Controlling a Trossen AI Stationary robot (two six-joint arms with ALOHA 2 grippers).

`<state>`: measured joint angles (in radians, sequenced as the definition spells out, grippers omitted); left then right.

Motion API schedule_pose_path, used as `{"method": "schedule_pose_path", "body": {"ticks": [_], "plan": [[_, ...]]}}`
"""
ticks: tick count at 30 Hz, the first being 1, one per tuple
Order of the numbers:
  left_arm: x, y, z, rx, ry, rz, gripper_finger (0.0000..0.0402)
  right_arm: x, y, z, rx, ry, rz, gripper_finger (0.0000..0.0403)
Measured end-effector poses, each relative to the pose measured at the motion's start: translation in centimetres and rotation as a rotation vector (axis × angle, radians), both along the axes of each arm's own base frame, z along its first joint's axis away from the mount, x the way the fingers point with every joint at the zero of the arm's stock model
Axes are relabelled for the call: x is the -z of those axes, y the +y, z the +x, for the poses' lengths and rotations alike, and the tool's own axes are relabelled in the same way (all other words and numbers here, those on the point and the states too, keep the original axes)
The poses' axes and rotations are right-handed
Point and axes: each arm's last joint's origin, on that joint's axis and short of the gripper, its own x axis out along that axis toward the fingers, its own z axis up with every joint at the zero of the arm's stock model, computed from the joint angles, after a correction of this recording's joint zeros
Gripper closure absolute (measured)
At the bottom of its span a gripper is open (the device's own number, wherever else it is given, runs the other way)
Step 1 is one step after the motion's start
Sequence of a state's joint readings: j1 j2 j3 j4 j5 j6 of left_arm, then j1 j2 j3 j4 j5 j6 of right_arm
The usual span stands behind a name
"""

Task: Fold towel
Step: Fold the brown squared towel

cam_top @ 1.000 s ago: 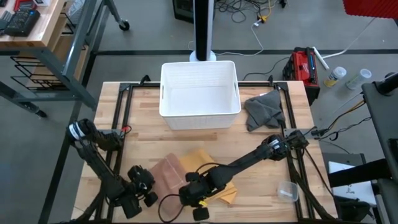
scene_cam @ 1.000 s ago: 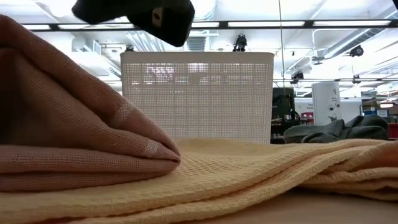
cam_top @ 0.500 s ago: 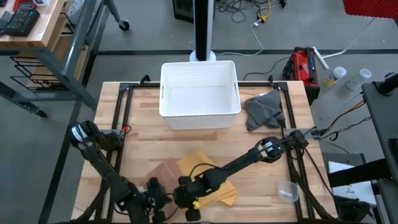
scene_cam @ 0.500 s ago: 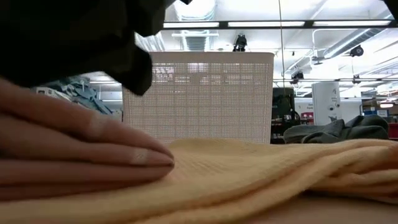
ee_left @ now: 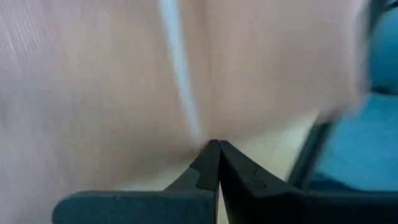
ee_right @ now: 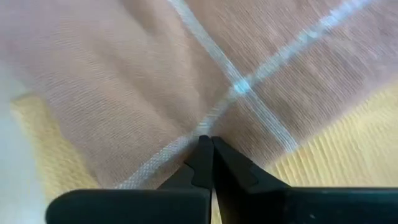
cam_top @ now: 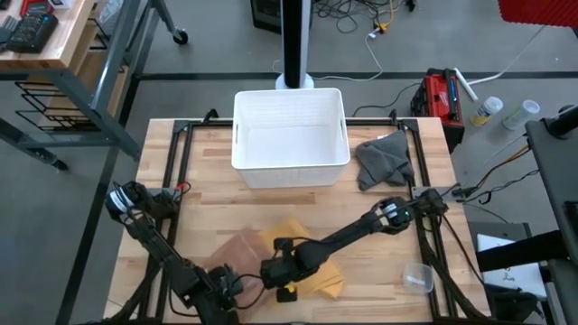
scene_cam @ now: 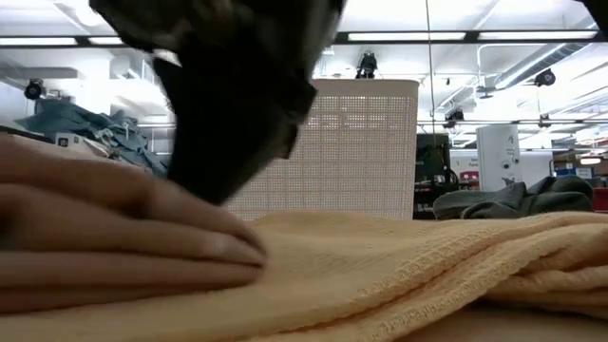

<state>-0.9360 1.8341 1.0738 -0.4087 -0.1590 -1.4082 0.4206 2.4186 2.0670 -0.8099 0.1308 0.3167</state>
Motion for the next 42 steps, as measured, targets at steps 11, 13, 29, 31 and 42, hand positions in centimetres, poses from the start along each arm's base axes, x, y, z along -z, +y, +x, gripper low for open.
{"method": "schedule_pose_path", "body": {"ticks": [11,13,29,31,42], "plan": [[-1.5,-0.7,-0.5,-0.005,-0.16,0.087,0.0402,-1.8,0.0,-1.4,0.049,0.032,-0.114,0.0401],[-2.1,-1.1,0.1,0.013,-0.27,0.111,0.0402,-2.8,0.2,-1.6,0.053,0.008,-0.1,0.0401],[0.6,-0.2,5.0,0.128,-0.261,0.092,0.0402,0.0,1.2,-3.2,0.023,0.043,0.041,0.0401],[0.7,0.0,5.2,0.121,-0.234,0.068,0.0402,-0.4,0.9,-3.6,0.035,0.055,0.032,0.0401],[-0.7,0.0,5.2,0.104,-0.246,-0.006,0.0402,-4.9,-0.4,-5.7,0.09,-0.043,-0.017,0.0401]]}}
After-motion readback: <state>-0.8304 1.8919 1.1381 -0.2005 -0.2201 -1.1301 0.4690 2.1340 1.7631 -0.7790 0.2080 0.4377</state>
